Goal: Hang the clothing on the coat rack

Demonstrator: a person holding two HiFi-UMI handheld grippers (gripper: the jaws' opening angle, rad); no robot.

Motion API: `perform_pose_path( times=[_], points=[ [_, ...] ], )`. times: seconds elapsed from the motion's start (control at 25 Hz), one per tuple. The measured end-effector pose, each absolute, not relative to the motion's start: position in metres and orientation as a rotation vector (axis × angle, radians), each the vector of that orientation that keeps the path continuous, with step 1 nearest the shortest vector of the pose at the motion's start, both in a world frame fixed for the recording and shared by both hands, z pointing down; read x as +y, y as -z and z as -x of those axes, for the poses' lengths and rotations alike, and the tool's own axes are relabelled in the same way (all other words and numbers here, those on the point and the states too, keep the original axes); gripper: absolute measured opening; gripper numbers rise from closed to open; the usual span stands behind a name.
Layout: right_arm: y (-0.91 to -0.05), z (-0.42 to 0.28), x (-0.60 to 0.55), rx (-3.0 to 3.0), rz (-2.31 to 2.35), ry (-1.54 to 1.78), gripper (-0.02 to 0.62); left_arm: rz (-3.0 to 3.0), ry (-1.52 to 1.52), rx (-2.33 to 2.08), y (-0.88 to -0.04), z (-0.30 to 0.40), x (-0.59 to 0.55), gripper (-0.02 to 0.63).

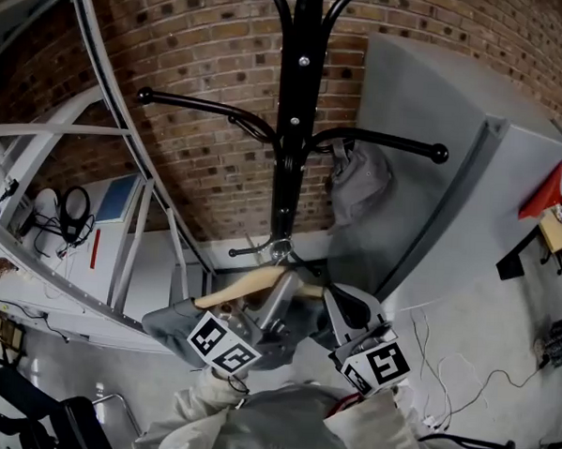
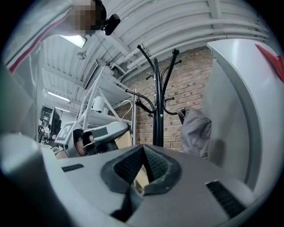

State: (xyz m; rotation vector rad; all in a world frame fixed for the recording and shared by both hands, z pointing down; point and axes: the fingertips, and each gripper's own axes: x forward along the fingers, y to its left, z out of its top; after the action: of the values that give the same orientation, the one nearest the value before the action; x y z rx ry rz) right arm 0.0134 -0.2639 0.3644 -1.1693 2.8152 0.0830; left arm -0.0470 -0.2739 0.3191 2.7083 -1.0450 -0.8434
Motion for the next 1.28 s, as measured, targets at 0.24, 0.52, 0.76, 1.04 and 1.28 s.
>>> perform_pose_path(
  times=[0.24,0.52,0.76,1.04,1.28],
  points=[
    [-0.362,-0.018,-0.274,2.822,1.141,-0.093,0.021,-2.726,0.846,-1.035,-0.309,0.042,-0.288,0.087],
    [-0.357,-0.027,-0.285,2.793,1.150,-0.082,0.021,-2.764,0.862,-1.025,-0.295,0.033,-0.297,0.087],
    [-0.356,-0.029,-0.296,2.805,1.137,-0.100,0.021,-2.767,0.893,-1.038,-0.286,0.034,-0.310,0.087],
    [-0.355,-0.030,-0.305,2.809,1.130,-0.112,0.021,-2.765,0.930,-1.055,-0.279,0.036,-0.323,0.087],
    [-0.355,-0.030,-0.314,2.813,1.121,-0.119,0.021,-2.758,0.939,-1.063,-0.277,0.037,-0.336,0.087]
  ],
)
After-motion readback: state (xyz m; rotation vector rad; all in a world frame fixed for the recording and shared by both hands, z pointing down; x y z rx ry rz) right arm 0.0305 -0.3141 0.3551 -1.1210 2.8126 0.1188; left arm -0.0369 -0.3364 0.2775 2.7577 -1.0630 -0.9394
